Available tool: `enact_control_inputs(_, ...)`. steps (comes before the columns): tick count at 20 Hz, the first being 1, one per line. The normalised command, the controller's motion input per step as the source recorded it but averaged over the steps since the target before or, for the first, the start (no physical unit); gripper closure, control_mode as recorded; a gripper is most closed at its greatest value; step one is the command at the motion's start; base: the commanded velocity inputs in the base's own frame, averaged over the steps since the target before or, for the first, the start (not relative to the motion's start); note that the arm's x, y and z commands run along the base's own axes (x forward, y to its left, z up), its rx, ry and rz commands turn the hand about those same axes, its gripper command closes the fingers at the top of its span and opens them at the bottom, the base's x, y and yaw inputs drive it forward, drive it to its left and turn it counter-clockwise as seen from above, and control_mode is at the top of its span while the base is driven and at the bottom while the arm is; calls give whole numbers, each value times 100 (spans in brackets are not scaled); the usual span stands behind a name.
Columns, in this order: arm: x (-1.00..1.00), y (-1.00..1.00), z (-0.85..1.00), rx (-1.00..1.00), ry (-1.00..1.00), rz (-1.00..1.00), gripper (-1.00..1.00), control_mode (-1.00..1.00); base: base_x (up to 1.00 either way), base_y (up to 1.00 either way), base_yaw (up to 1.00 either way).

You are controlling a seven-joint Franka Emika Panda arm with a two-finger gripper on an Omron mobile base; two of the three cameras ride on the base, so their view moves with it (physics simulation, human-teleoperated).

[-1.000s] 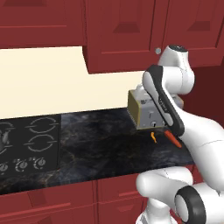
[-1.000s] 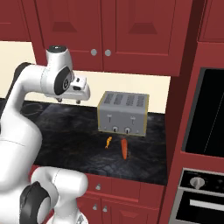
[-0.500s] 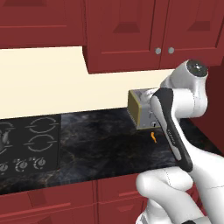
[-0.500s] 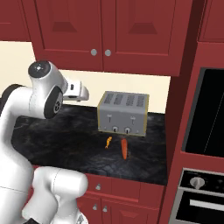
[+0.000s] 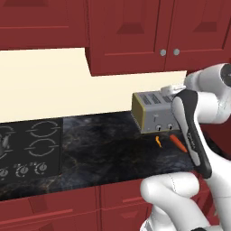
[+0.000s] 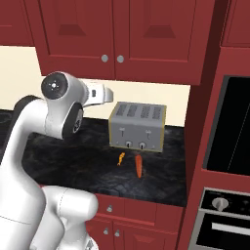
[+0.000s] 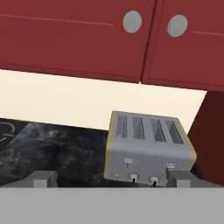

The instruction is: Pick the pan from the cabinet and place it on the stove. Then turn on the stove burner for the pan.

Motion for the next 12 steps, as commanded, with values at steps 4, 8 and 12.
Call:
enact_control_inputs(4, 0, -41, 84, 0, -16, 0, -100, -100, 0, 0, 0)
enact_control_inputs(8, -1, -34, 47, 0, -16, 0, -100, -100, 0, 0, 0)
enact_control_inputs(12, -7, -20, 1, 3, -17, 0, -100, -100, 0, 0, 0)
